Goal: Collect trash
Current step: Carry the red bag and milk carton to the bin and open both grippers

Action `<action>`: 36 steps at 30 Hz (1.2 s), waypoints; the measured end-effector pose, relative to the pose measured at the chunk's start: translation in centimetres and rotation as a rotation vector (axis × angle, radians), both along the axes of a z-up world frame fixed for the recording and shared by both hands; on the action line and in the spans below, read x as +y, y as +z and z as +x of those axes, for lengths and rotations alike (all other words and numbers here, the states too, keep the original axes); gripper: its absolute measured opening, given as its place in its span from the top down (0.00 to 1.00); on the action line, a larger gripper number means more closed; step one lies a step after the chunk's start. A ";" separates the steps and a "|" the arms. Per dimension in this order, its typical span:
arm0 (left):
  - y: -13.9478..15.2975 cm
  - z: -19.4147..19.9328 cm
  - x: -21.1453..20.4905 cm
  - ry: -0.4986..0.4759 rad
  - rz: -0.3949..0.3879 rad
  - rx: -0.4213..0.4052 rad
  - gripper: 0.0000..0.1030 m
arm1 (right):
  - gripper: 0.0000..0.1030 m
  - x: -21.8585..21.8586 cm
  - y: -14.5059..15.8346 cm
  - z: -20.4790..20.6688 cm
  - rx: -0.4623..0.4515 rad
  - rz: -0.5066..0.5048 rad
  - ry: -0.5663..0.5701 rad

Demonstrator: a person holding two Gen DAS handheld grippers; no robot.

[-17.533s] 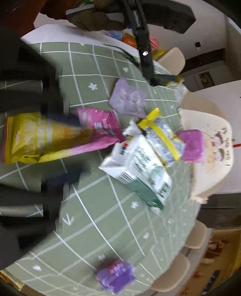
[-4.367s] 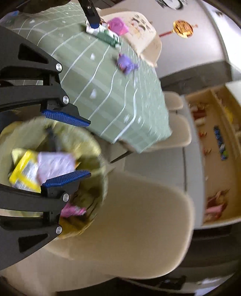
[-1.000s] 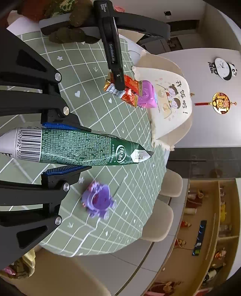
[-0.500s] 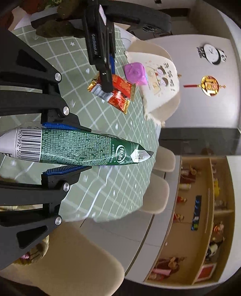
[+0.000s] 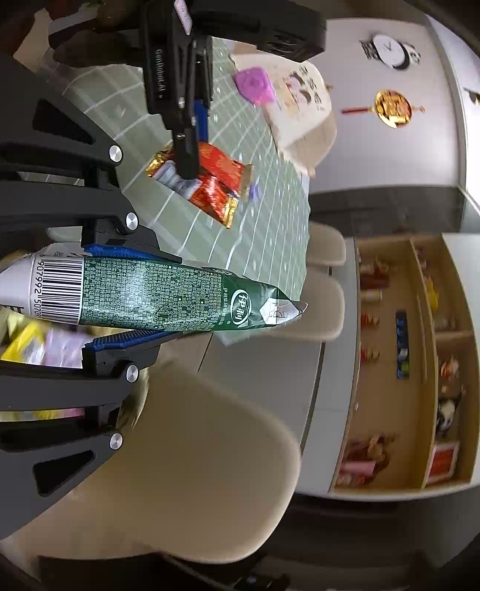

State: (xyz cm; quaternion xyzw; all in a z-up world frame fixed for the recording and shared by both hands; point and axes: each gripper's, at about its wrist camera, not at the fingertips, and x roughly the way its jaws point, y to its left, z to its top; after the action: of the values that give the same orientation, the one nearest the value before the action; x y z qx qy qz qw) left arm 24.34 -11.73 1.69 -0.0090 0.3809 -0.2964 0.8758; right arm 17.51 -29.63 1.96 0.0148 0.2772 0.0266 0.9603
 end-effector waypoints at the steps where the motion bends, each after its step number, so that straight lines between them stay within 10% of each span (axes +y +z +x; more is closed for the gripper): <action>1: -0.3 -0.1 -0.8 -0.012 0.004 0.006 0.63 | 0.70 -1.1 -0.2 -0.4 0.002 0.004 -0.017; 21: -8.5 0.2 -13.6 -0.221 0.003 0.180 0.62 | 0.70 -11.1 -5.6 -2.7 0.076 0.102 -0.178; 36: -7.1 1.2 -10.1 -0.115 -0.067 0.149 0.45 | 0.70 -10.1 -7.8 0.0 0.121 0.171 -0.149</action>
State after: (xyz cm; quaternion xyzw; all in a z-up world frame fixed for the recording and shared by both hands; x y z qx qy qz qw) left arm 25.56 -21.80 -5.45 -0.0387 0.4347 -0.3572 0.8258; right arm 17.54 -39.74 -5.88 0.1190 0.3294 -0.0221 0.9364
